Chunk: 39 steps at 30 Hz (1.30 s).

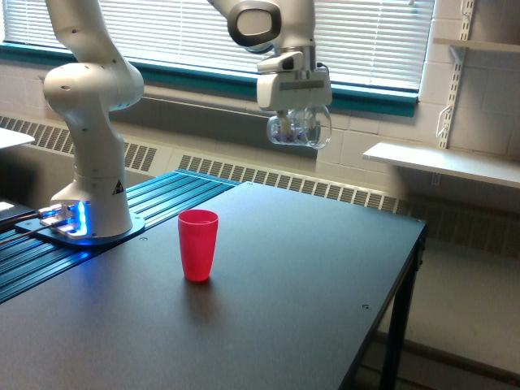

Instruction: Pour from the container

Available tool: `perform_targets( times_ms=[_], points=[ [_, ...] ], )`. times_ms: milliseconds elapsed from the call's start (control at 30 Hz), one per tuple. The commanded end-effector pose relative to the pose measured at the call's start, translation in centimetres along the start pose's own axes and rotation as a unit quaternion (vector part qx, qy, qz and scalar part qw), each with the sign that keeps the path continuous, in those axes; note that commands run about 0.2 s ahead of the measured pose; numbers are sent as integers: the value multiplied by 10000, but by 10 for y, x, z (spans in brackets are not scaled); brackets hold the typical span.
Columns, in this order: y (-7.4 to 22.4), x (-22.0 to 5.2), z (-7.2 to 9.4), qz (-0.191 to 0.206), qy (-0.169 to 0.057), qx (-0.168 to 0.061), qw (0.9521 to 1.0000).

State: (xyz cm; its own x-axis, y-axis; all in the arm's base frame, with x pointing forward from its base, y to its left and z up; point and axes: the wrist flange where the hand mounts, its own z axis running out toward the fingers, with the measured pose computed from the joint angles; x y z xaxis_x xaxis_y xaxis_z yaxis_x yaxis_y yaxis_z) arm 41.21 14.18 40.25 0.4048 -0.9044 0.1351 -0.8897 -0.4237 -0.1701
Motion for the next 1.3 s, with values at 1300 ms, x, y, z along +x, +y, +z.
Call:
perform_targets(
  times_ms=[1300],
  points=[
    [101, 6, 13, 1777, 492, -730, 9801]
  ],
)
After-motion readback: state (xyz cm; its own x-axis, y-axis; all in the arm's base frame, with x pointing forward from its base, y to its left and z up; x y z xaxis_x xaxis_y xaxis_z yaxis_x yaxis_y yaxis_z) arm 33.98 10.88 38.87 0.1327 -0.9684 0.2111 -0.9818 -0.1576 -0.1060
